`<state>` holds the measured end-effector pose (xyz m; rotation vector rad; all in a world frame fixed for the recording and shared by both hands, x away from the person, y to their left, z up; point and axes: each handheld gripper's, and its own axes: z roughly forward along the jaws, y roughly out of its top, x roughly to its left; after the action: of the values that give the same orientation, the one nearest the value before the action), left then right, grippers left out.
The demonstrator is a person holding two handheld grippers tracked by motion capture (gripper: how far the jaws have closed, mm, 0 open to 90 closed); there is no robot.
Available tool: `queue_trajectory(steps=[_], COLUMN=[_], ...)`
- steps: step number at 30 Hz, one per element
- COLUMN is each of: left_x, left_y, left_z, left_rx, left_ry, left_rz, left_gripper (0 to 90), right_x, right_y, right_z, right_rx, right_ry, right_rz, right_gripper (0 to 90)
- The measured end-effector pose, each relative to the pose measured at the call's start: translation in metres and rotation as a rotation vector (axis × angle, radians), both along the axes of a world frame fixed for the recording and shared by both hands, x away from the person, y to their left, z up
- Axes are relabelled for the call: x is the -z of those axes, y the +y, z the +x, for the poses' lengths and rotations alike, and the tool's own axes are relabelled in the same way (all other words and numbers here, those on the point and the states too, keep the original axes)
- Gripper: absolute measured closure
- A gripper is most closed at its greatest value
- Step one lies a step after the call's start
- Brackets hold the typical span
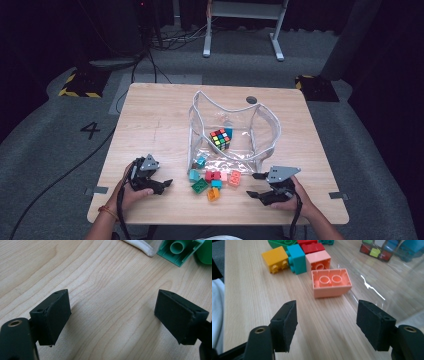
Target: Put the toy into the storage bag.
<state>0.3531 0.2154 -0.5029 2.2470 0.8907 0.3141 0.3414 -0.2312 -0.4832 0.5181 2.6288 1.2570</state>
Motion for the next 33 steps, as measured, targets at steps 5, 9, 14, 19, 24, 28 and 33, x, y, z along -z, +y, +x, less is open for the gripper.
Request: queue_trajectory(steps=[5,9,14,19,24,28,33], left_x=[0.000,0.000,0.000,0.000,0.000,0.000,0.000], left_y=[0.000,0.000,0.000,0.000,0.000,0.000,0.000], left_z=[0.000,0.000,0.000,0.000,0.000,0.000,0.000], left_rx=[-0.001,-0.001,-0.001,-0.001,-0.001,-0.001,-0.001], left_ry=[0.001,0.001,0.001,0.001,0.001,0.001,0.001], left_rz=[-0.001,0.000,-0.001,-0.001,-0.001,-0.001,-0.001], left_gripper=[13.7,13.7,13.7,13.7,13.7,13.7,13.7], right_x=[0.003,0.011,0.016,0.016,0.014,0.016,0.017], right_y=[0.015,0.029,0.037,0.040,0.044,0.051,0.055], right_z=[0.005,0.010,0.013,0.016,0.019,0.019,0.018], right_rx=[0.001,-0.001,-0.005,0.017,0.004,0.007,-0.001], right_ry=[-0.021,-0.007,-0.001,-0.021,-0.012,-0.015,-0.021], right_rz=[-0.021,-0.034,-0.059,-0.061,-0.045,-0.041,-0.046], right_gripper=[32.3,31.5,31.0,30.0,29.5,28.8,29.4])
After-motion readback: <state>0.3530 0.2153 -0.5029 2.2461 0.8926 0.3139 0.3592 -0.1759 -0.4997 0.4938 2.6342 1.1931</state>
